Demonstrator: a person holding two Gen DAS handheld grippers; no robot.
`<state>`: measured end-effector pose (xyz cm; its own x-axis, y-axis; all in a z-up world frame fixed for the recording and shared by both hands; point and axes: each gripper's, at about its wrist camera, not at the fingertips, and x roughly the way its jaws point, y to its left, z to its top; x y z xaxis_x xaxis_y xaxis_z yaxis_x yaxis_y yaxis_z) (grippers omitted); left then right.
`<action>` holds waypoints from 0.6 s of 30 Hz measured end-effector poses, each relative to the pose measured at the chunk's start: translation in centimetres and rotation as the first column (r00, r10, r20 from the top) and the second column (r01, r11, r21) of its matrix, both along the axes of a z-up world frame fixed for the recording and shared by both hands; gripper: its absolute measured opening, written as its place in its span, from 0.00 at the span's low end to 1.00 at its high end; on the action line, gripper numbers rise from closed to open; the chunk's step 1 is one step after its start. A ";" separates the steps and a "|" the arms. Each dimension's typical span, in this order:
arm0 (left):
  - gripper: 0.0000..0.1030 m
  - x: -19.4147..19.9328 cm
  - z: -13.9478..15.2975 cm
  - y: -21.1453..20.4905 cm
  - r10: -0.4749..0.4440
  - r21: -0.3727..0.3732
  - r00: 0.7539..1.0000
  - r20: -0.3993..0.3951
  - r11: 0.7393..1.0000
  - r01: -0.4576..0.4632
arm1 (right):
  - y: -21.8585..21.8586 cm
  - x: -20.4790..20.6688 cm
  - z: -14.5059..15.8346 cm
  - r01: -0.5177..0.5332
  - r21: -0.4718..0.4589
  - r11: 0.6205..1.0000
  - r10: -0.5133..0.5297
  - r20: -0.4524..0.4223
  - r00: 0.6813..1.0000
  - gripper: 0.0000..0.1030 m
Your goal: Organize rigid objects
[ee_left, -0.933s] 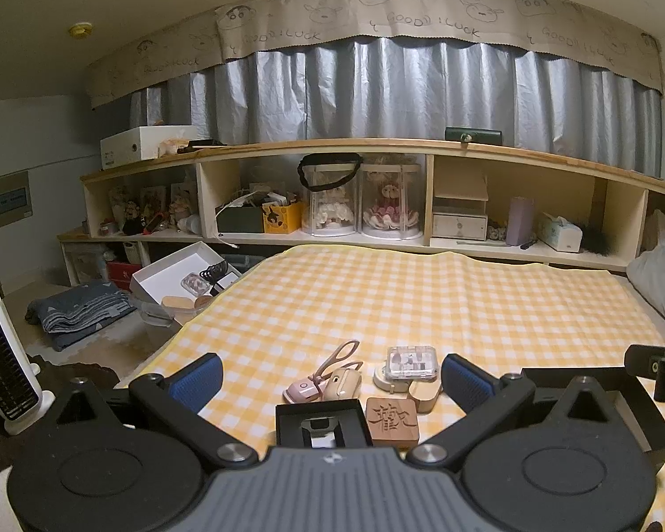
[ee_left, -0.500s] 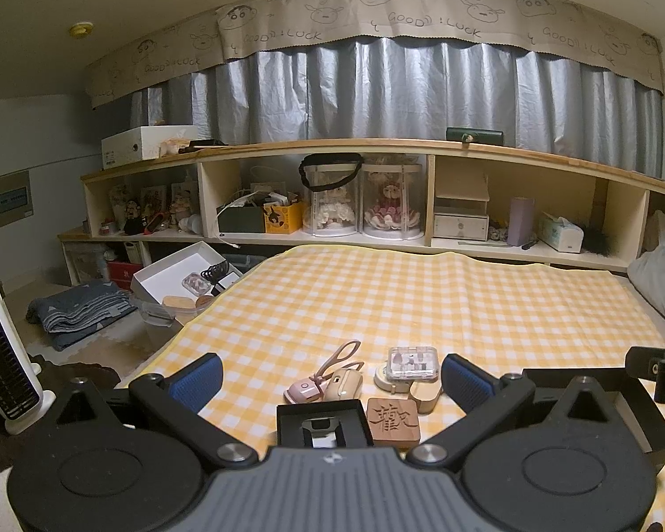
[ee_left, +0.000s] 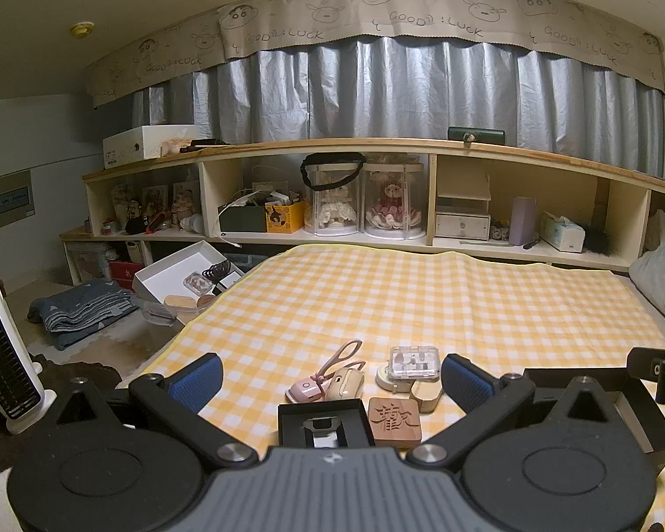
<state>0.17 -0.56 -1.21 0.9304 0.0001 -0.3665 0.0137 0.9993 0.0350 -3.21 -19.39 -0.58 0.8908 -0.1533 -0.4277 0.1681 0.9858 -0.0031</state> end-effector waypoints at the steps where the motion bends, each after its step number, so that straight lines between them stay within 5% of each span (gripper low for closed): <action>1: 1.00 0.0 0.0 0.0 0.000 0.000 1.000 0.000 1.000 0.000 | 0.0 0.0 0.0 0.000 0.000 1.000 0.000 0.000 1.000 1.00; 18: 1.00 0.0 0.0 0.0 -0.001 0.000 1.000 -0.001 1.000 0.001 | 0.0 0.0 -0.1 0.000 0.000 1.000 0.000 -0.003 1.000 1.00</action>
